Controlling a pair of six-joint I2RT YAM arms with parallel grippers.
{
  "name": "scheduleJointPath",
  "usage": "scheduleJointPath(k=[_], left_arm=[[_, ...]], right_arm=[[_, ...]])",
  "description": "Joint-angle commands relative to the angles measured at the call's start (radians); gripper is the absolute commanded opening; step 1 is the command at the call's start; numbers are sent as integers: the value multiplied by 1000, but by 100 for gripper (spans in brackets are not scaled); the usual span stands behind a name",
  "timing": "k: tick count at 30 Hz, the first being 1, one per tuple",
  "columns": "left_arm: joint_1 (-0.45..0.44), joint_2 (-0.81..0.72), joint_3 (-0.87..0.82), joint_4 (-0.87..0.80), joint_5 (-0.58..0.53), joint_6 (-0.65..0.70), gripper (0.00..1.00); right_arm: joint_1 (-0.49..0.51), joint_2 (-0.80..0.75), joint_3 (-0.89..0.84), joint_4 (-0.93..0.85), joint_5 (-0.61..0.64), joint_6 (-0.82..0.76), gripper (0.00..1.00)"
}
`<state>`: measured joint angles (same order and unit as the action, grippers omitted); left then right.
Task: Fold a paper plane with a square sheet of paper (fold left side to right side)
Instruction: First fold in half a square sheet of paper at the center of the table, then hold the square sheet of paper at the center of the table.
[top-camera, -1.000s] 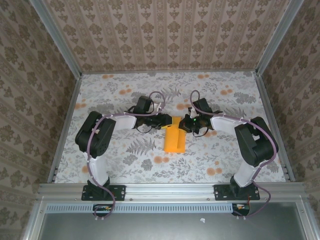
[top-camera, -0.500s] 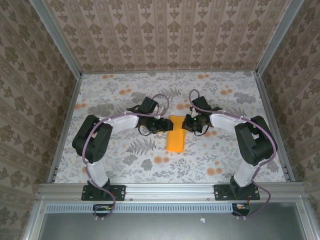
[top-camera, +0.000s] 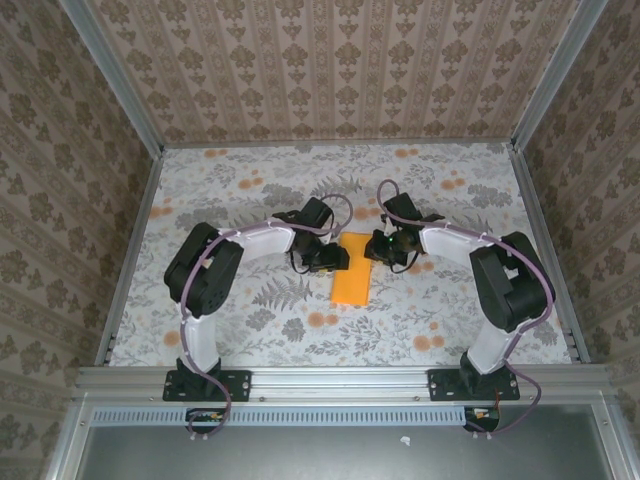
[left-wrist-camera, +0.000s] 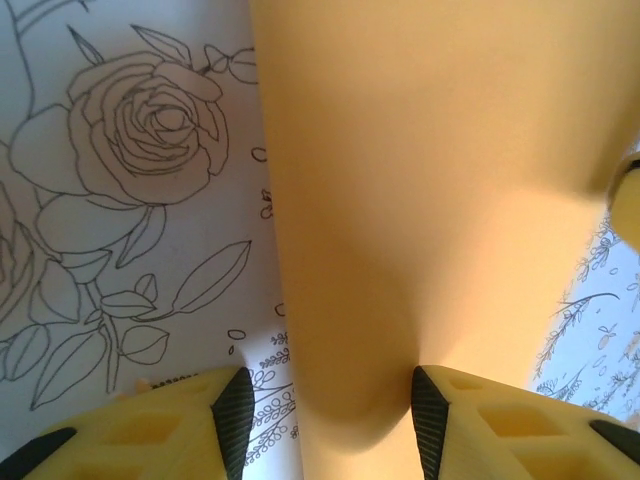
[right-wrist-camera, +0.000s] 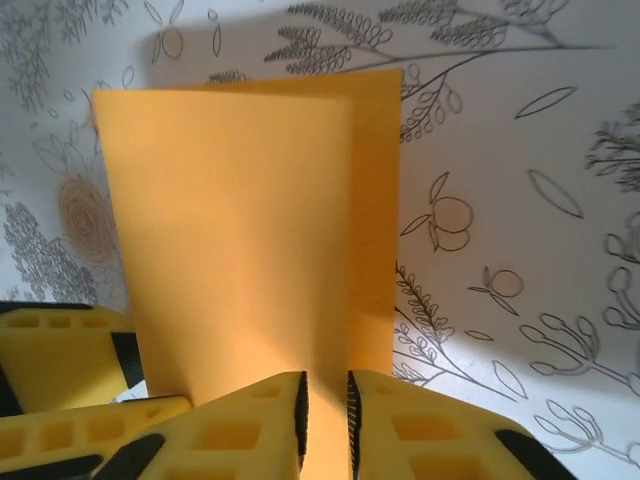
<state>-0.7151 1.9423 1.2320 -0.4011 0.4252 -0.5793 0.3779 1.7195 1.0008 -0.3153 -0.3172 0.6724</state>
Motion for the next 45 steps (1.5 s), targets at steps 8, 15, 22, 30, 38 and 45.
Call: scheduleJointPath(k=[8,15,22,30,38,45], left_arm=[[-37,50,56,-80,-36,23,49],[-41,67,72,-102,-42,22,50],[-43,67,80,-119,-52,23,50],[-46,73,81,-129,-57,26,49],[-50,81,85,-137,-59,25,49],[-51,83,89,-147,-65,29,49]], right_arm=[[-53,-278,-155,47,182,16,53],[-66,-322,-186,49,188,18,59],[-66,-313,-182,59,160,23,59],[-66,-285,-176,69,117,27,58],[-51,-176,-163,139,-21,73,31],[-15,-79,-129,154,-67,93,9]])
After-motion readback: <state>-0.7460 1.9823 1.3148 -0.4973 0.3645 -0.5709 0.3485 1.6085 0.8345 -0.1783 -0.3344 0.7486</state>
